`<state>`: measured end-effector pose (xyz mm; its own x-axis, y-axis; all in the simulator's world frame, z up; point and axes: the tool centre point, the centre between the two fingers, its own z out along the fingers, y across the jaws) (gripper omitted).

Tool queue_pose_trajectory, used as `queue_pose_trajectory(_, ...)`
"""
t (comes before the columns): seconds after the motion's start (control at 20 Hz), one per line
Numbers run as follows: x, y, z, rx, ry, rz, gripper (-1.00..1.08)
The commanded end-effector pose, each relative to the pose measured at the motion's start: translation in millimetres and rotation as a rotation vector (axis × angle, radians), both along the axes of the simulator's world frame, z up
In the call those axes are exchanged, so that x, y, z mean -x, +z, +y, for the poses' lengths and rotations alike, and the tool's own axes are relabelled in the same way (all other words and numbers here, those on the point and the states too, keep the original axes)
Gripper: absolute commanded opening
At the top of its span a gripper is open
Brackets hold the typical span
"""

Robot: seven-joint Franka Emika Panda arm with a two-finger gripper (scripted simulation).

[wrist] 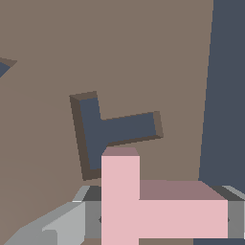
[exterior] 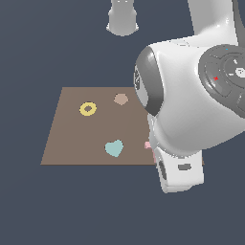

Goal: Insert a designated object into the corresponding slot on a board.

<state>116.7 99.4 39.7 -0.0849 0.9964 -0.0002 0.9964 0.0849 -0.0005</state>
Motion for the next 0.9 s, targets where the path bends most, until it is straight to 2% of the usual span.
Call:
queue_pose_trajectory(0.0,8.4,0.6,14.6,0.000,0.062,0.000,-1.00)
queue_pose_trajectory(0.35,23.8,1.0,36.4,0.000,0.156,0.000,-1.00)
queue_pose_trajectory(0.85,25.9,-1.4,38.7,0.000,0.165,0.001,-1.00)
